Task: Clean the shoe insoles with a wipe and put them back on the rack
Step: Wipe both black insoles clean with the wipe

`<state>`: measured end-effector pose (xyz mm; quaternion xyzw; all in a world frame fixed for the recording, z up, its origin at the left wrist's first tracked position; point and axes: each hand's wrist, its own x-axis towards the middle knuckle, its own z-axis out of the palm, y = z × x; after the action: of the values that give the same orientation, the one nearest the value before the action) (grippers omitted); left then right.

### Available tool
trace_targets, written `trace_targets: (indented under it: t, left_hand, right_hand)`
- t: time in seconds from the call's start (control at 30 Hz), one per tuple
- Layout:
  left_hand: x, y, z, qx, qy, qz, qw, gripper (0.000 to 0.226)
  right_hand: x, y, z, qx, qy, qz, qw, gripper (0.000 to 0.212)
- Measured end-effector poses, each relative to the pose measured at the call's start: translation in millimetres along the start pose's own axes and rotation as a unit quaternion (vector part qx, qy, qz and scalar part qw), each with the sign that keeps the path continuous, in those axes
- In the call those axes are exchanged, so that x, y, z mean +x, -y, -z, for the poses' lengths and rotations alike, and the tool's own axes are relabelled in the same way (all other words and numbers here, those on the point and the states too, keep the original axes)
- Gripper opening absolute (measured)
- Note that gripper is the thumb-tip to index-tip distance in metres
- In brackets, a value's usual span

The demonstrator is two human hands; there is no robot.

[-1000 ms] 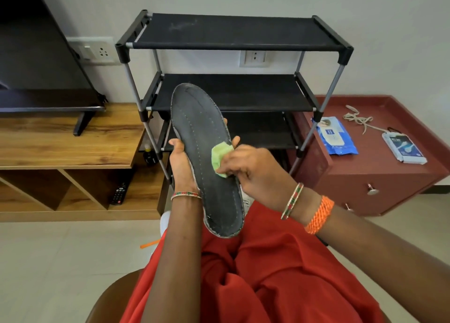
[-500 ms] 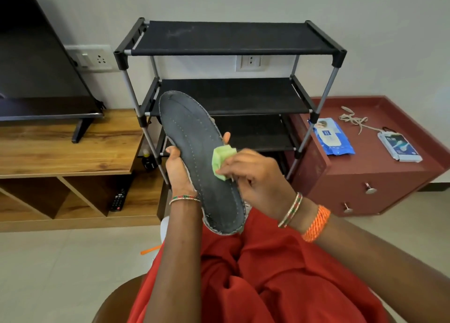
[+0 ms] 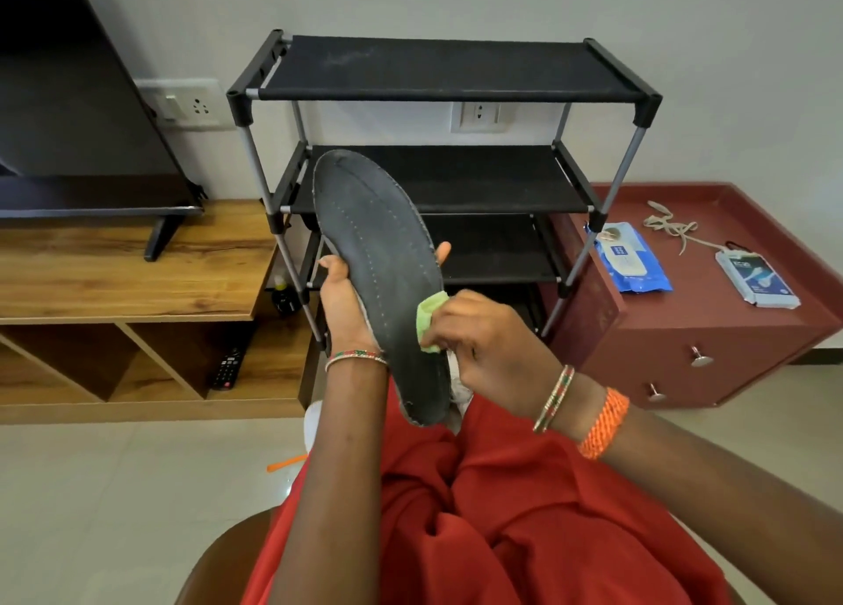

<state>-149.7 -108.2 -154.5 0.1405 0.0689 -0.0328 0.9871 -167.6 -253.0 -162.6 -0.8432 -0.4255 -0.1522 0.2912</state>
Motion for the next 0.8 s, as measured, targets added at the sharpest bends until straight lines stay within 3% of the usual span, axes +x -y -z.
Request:
trace_targets:
  t: [0.13, 0.27, 0.47, 0.53, 0.8]
  left_hand:
    - [7, -2, -7, 0.018, 0.044, -0.018, 0.999, 0.064]
    - [9, -8, -7, 0.078, 0.061, -0.043, 0.994, 0.067]
    - [-9, 36, -7, 0.184, 0.075, 0.062, 0.978, 0.074]
    - [-7, 34, -3, 0.207, 0.06, 0.053, 0.975, 0.073]
    - [3, 12, -4, 0.208, 0.01, 0.018, 0.978, 0.066]
  right_hand:
    - [15, -9, 9, -0.046, -0.004, 0.0, 0.999, 0.027]
    - [29, -11, 19, -0.064, -0.098, 0.003, 0.993, 0.026]
    - [74, -16, 19, -0.073, -0.148, -0.058, 0.985, 0.031]
    - [78, -18, 20, -0.045, -0.162, -0.098, 0.981, 0.032]
    - [12, 11, -4, 0.094, -0.063, -0.021, 0.993, 0.033]
